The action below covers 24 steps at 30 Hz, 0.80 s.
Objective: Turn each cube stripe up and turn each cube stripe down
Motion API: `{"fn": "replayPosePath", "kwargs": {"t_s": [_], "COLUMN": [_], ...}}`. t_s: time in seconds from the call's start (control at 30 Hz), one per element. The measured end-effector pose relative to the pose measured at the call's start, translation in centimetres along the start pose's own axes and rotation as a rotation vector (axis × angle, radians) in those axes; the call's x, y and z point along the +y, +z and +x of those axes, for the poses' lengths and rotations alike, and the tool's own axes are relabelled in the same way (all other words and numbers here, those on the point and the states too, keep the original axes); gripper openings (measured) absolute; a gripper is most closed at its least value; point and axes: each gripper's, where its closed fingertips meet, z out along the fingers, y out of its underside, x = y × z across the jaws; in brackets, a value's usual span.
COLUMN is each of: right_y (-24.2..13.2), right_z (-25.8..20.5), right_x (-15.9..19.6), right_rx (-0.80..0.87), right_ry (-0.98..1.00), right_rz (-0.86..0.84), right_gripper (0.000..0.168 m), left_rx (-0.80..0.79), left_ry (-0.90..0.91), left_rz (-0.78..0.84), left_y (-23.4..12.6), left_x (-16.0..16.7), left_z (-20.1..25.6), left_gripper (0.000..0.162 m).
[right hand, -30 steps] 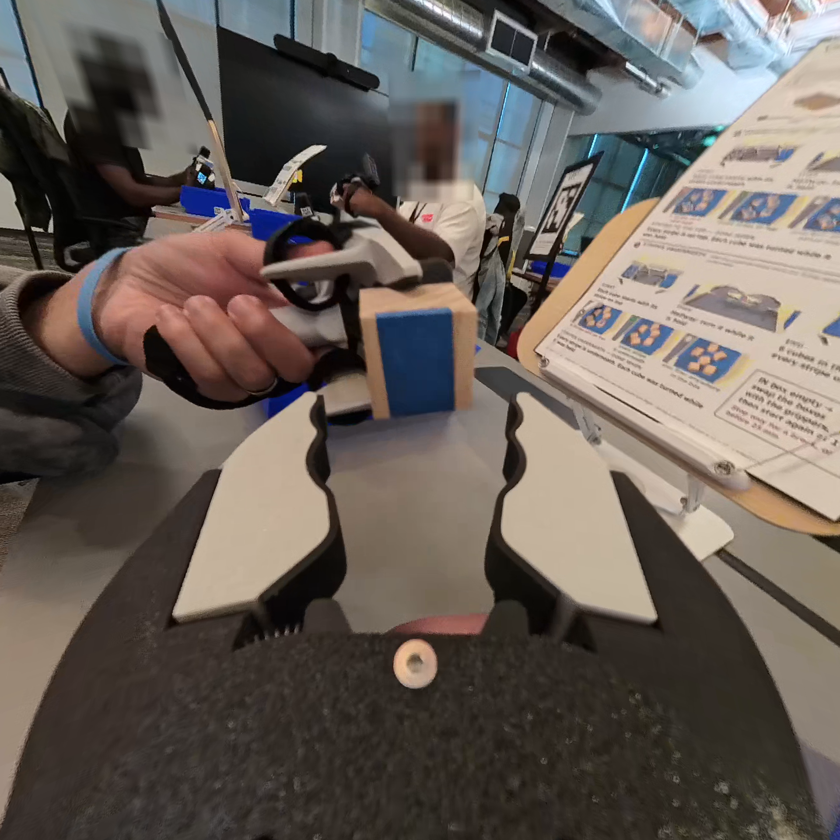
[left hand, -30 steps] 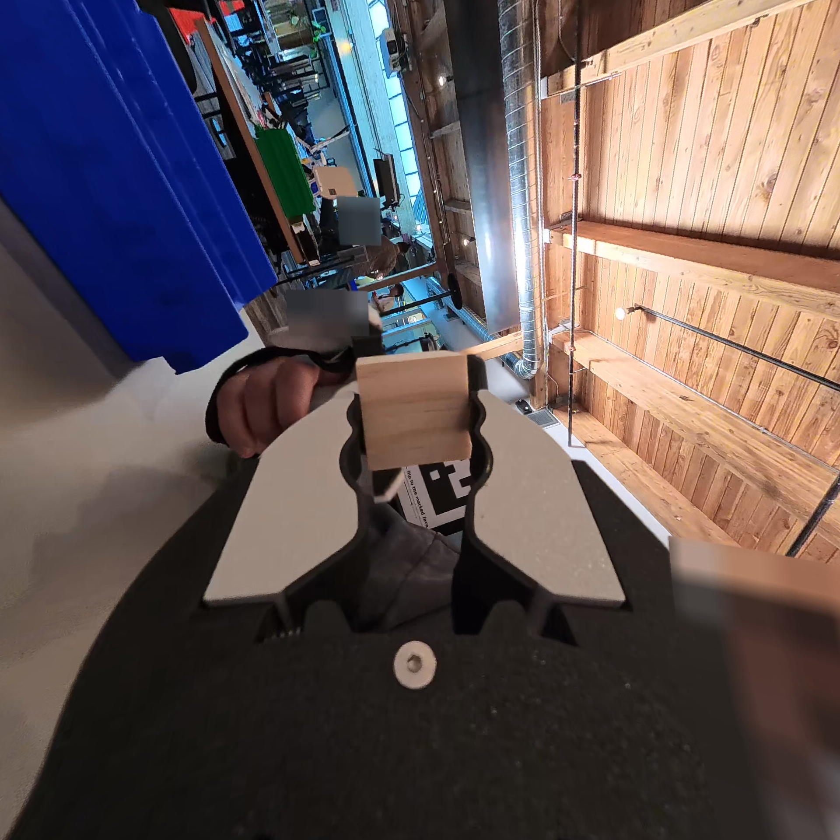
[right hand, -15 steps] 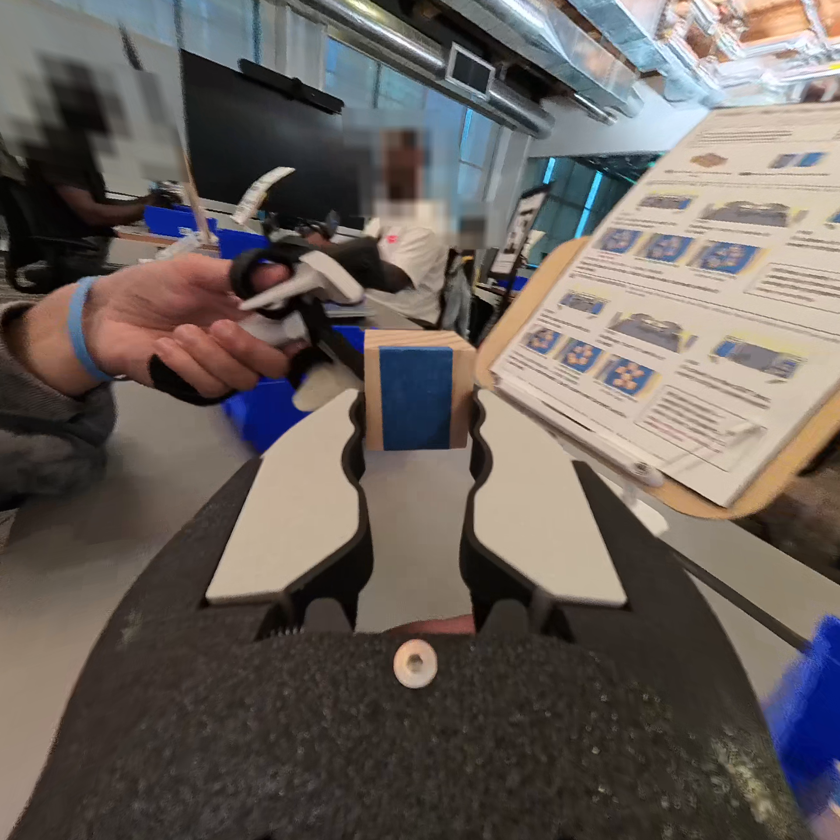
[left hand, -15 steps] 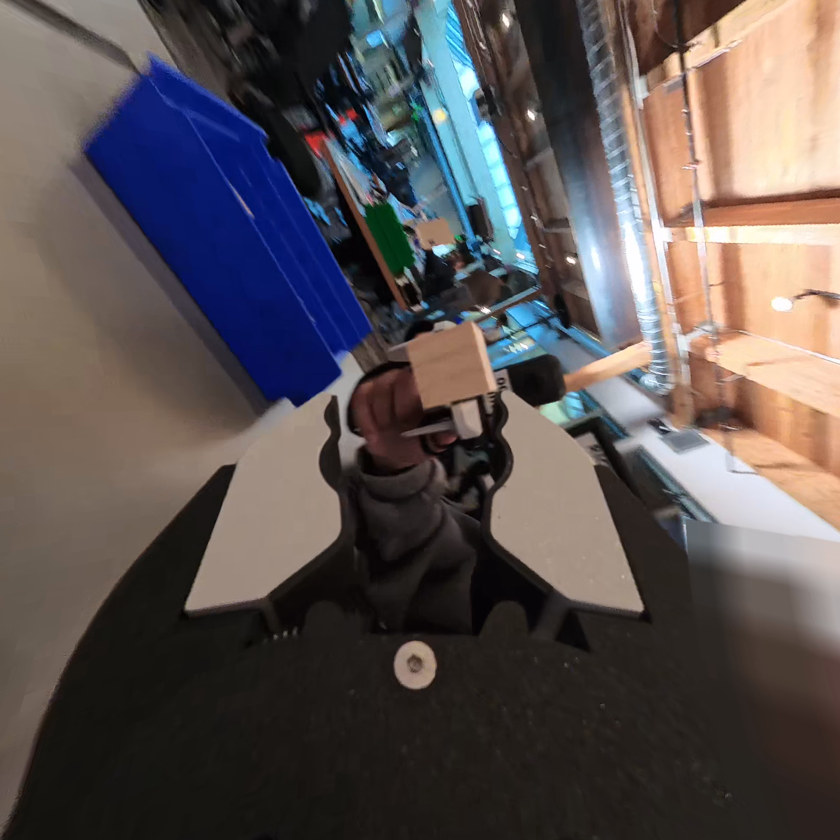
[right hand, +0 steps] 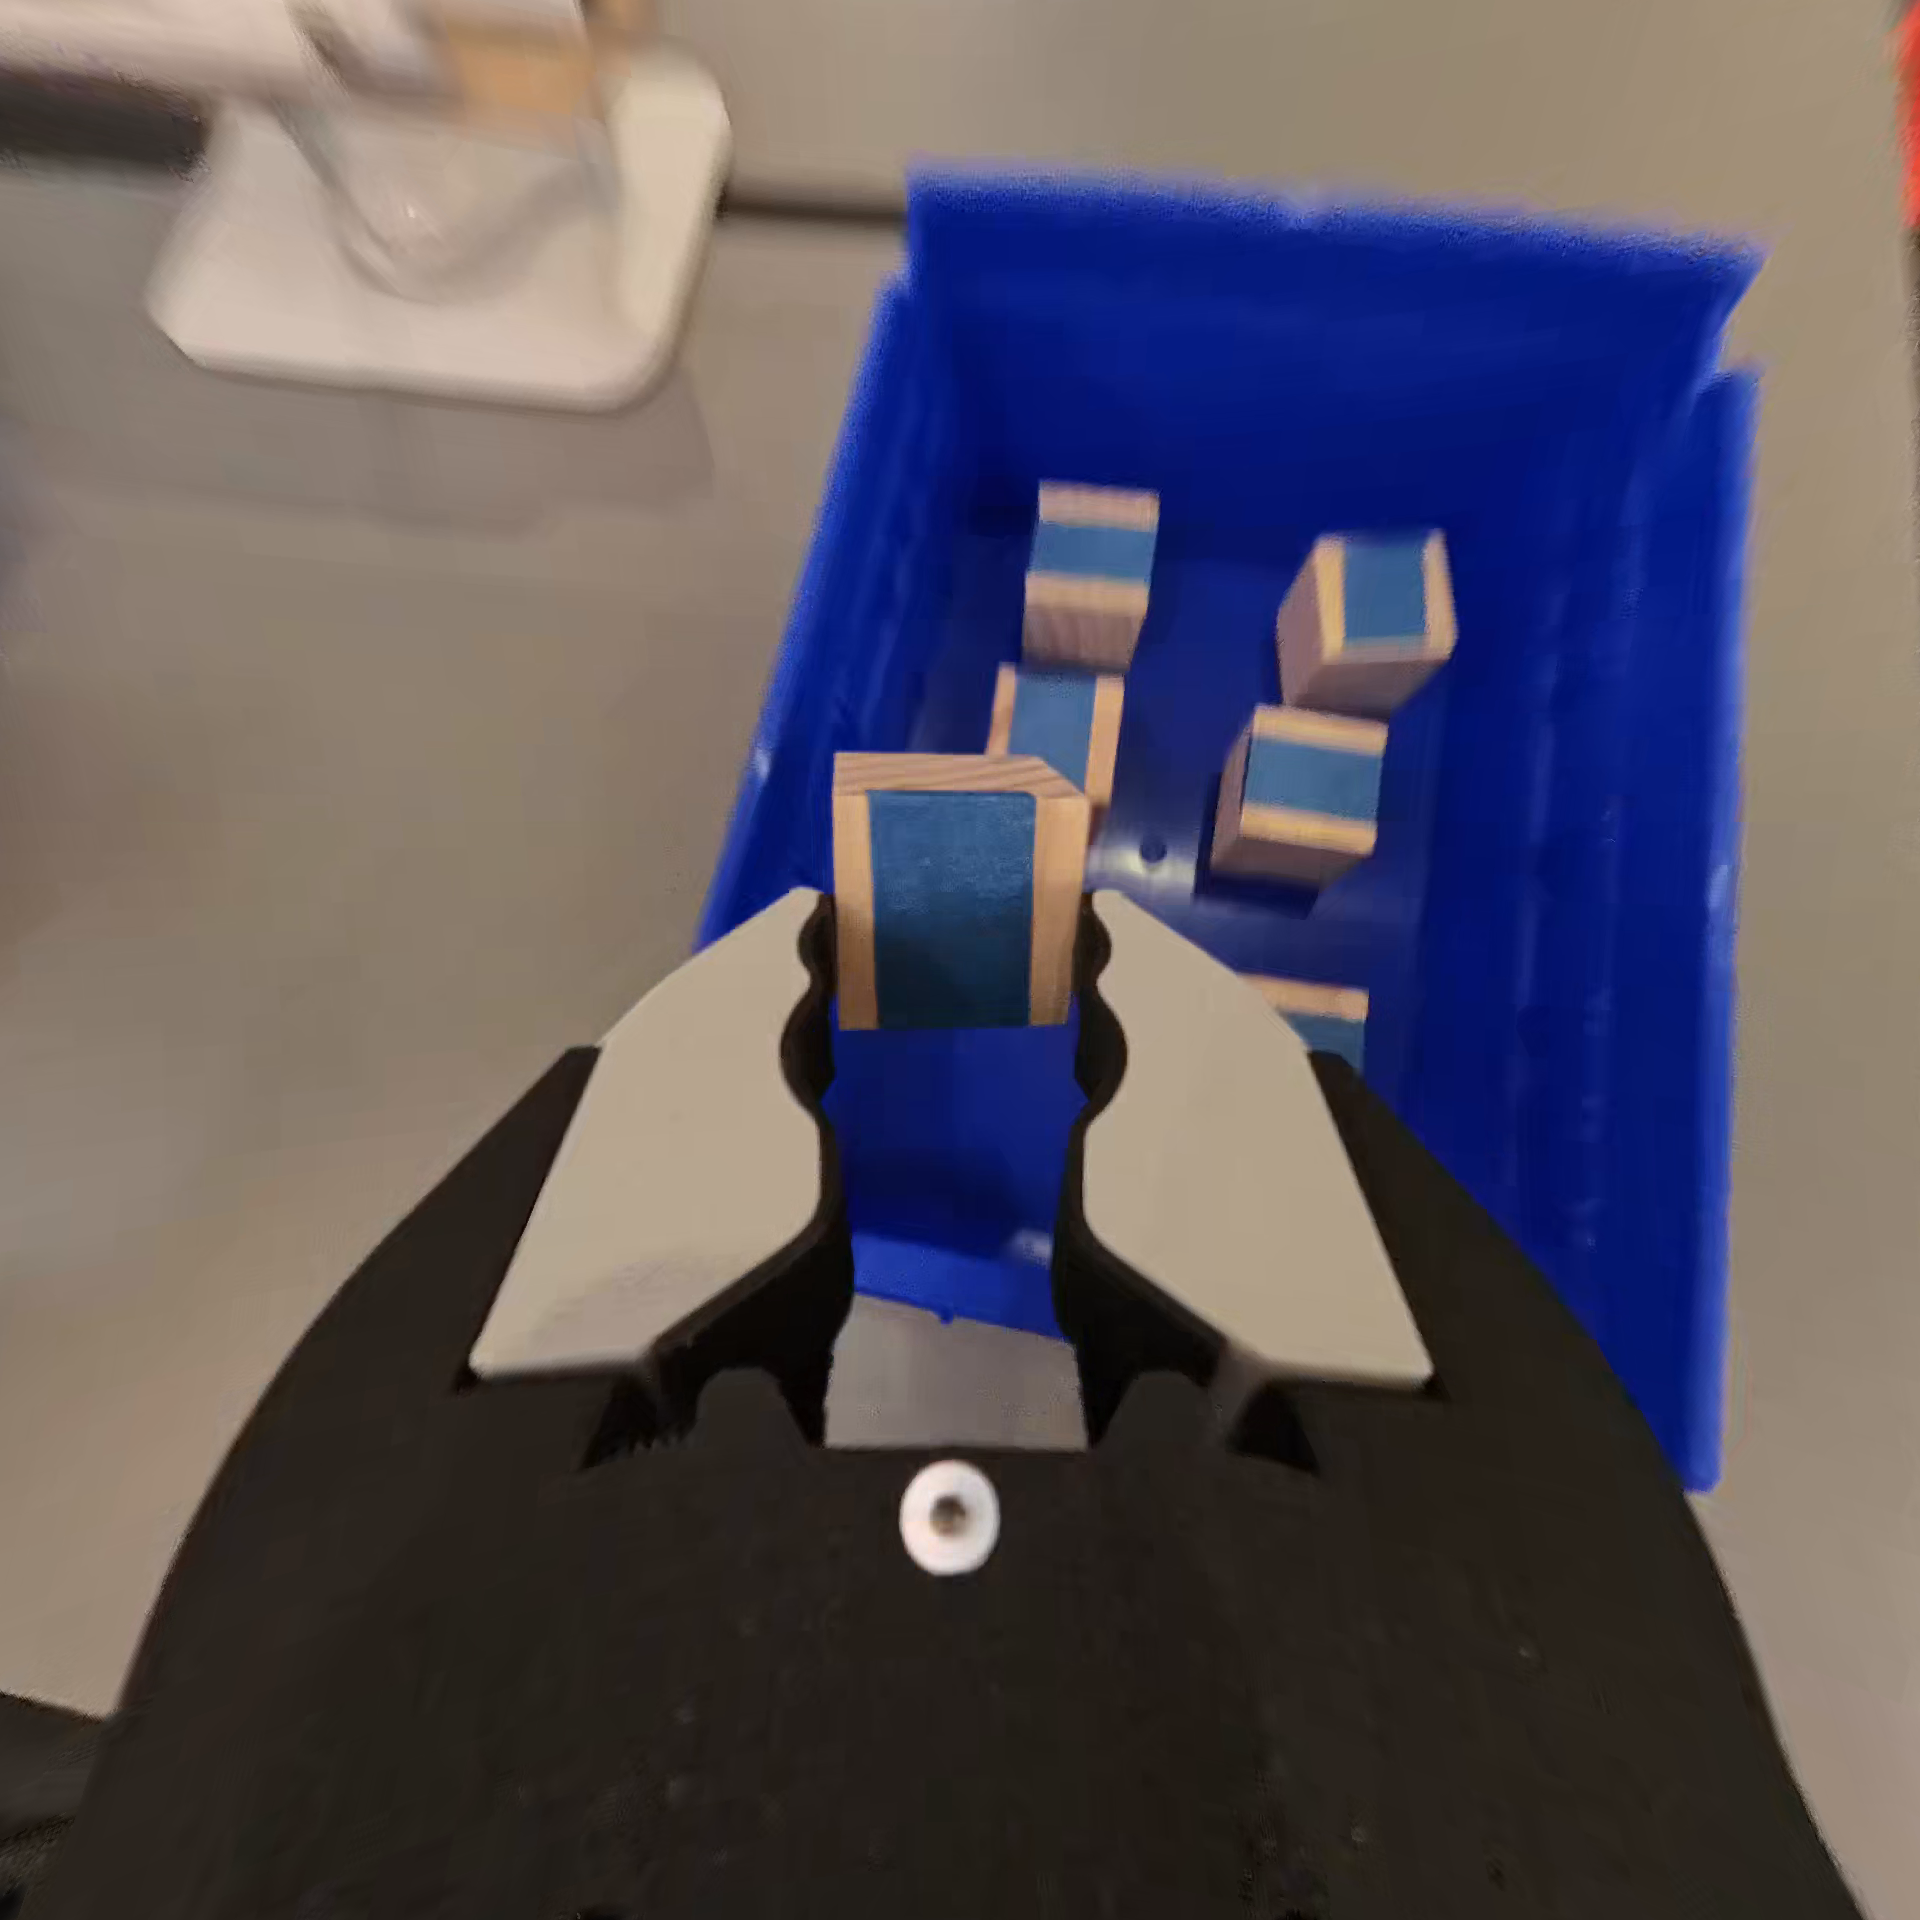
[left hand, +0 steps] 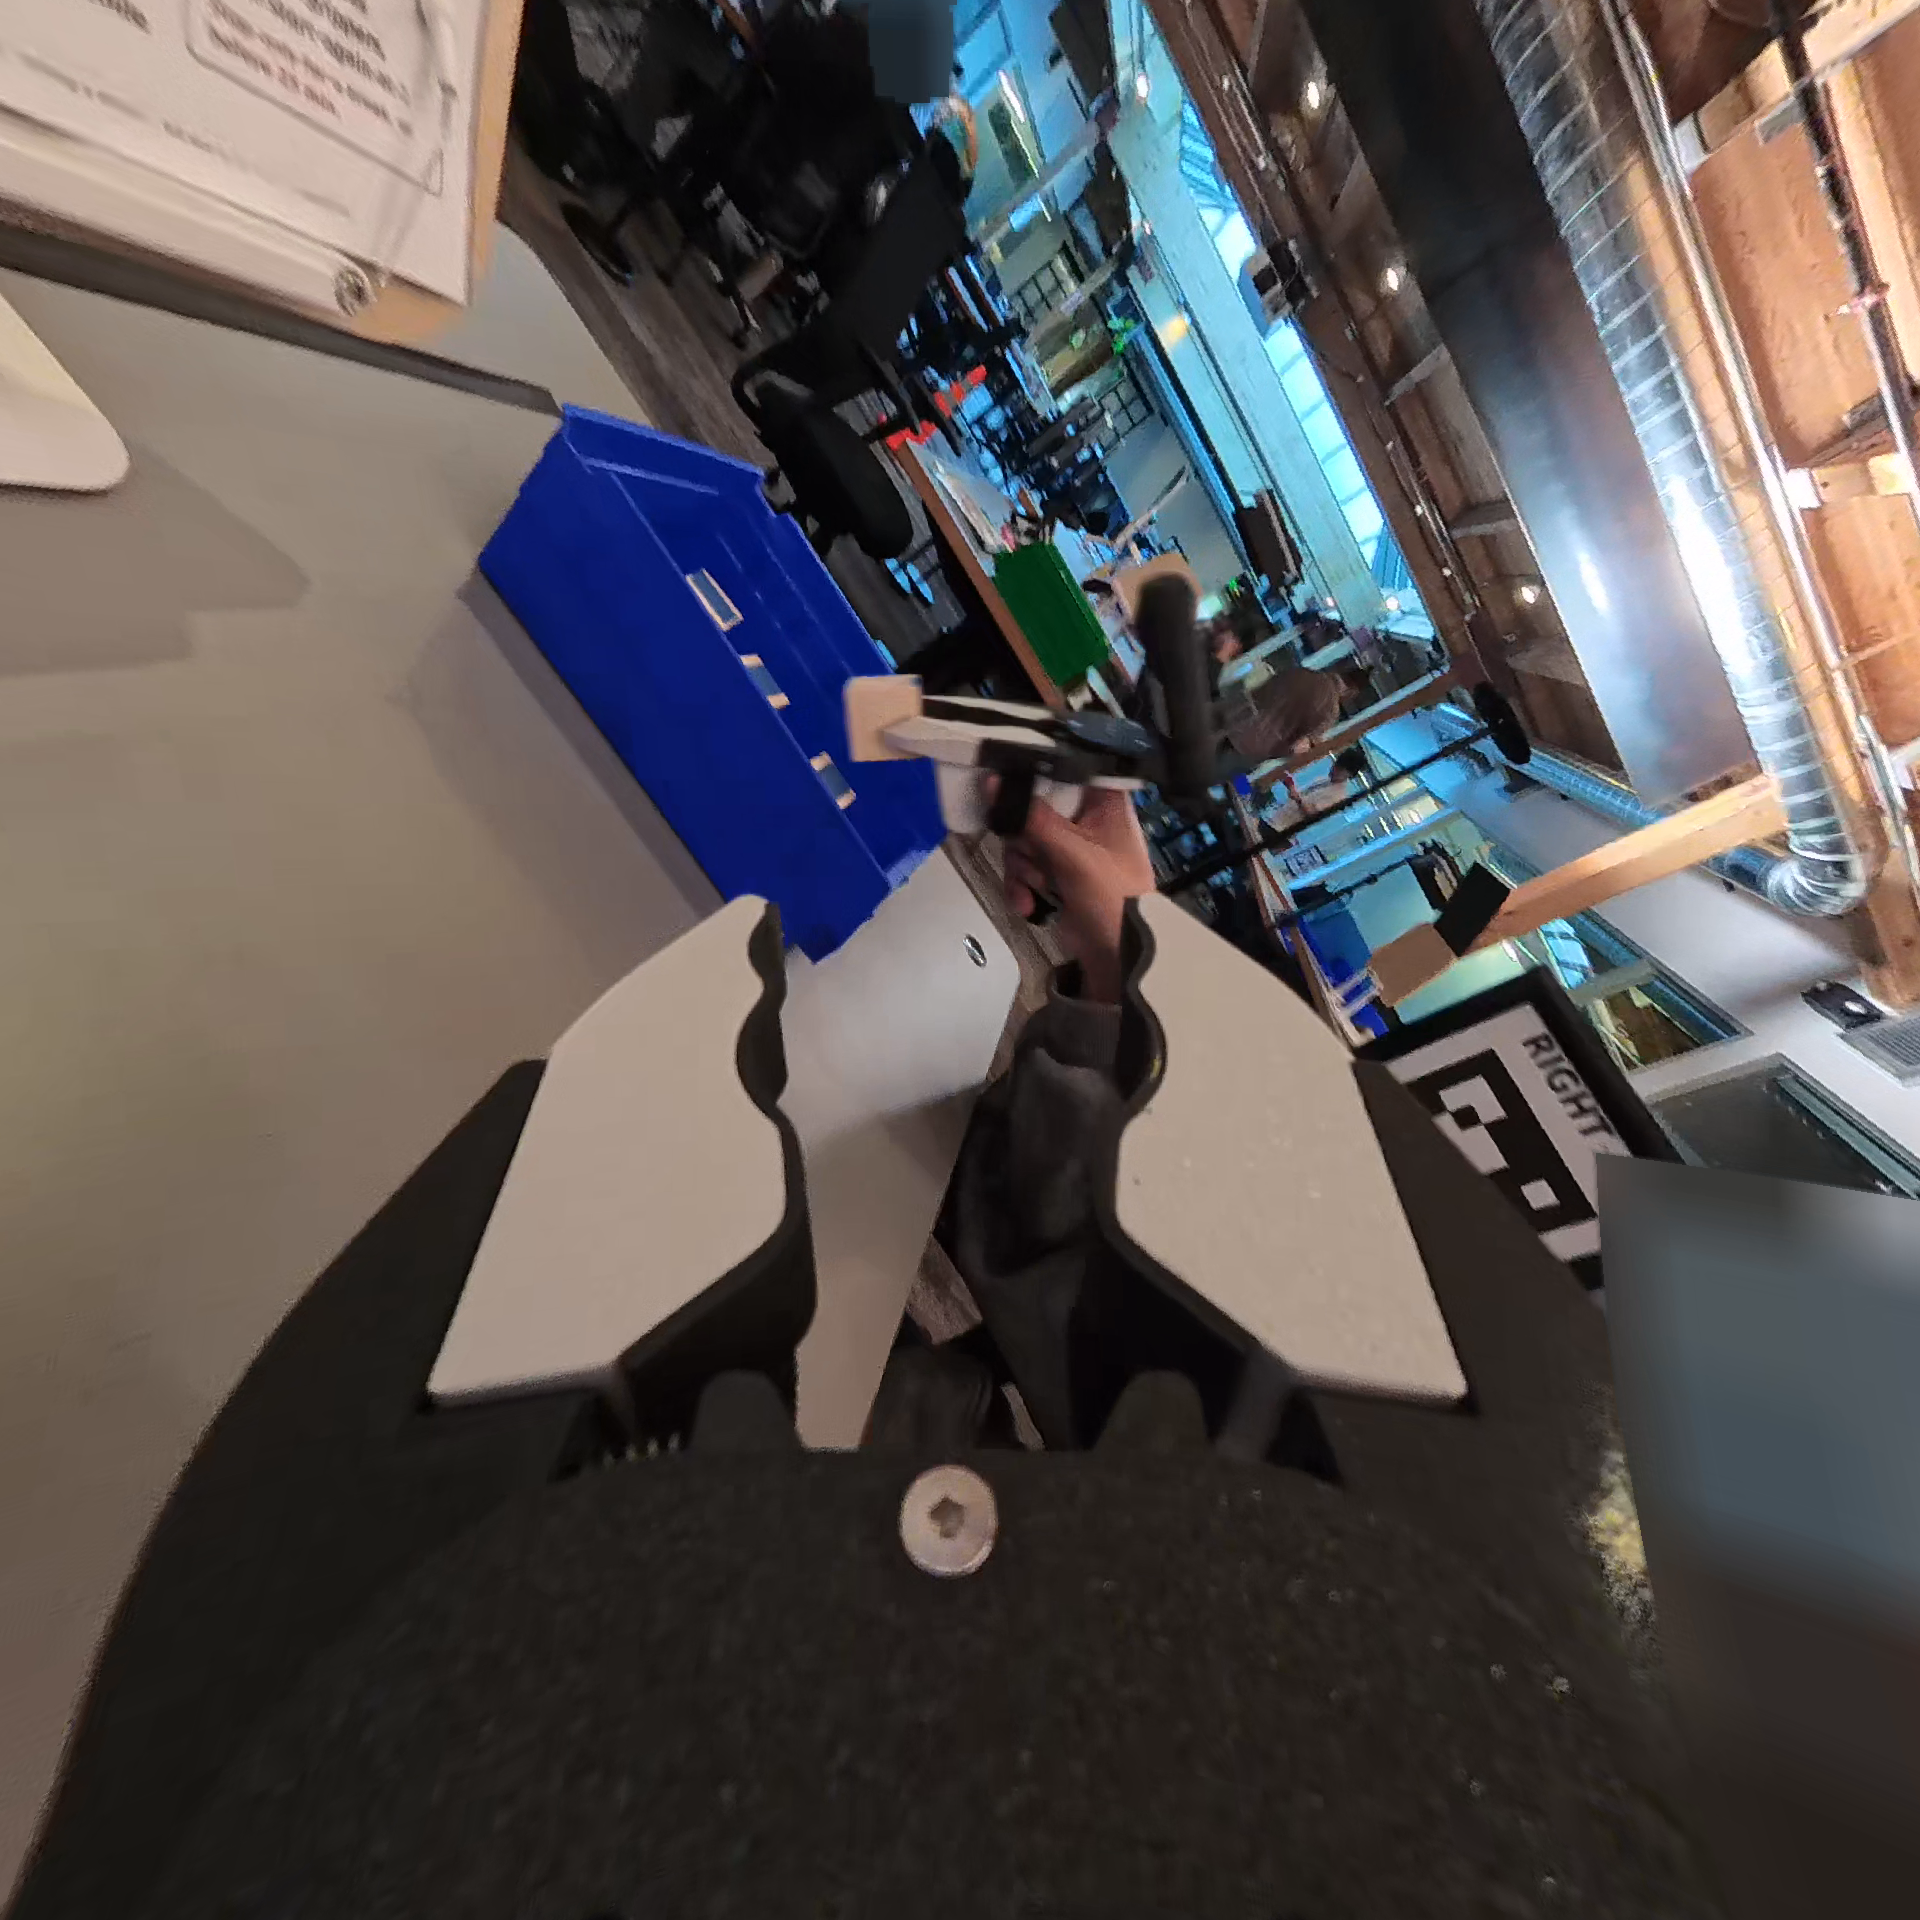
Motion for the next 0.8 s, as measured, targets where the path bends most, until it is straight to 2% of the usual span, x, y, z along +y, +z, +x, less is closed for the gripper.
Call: {"fn": "replayPosePath", "kwargs": {"t_s": [0.1,0.17,0.4,0.53,0.67,0.73,0.8], "right_y": [3.5,5.1,7.3,7.4,6.5,4.6,1.7], "right_z": [0.7,1.0,1.7,1.8,1.4,0.4,-2.4], "right_x": [3.6,5.1,7.5,7.4,5.1,2.0,-1.7], "right_rx": [0.049,0.073,0.124,0.119,0.084,0.035,-0.093], "right_ry": [-0.013,-0.032,-0.036,-0.025,-0.038,-0.055,-0.092], "right_rz": [-0.224,-0.309,-0.430,-0.417,-0.300,-0.139,0.089], "right_gripper": [0.044,0.044,0.044,0.044,0.057,0.060,0.058], "left_rx": [0.049,0.015,-0.090,-0.098,-0.110,-0.111,-0.117], "left_ry": [-0.027,-0.013,0.049,0.049,0.056,0.062,0.065], "left_rz": [-0.070,-0.084,-0.120,-0.128,-0.136,-0.140,-0.132], "left_y": [1.1,1.5,2.1,2.2,2.4,2.4,2.4], "left_x": [1.2,1.6,2.2,2.4,2.6,2.6,2.5], "left_z": [0.4,-0.1,-1.2,-1.3,-1.4,-1.3,-1.3], "left_gripper": [0.060,0.060,0.060,0.060,0.060,0.060,0.060]}}
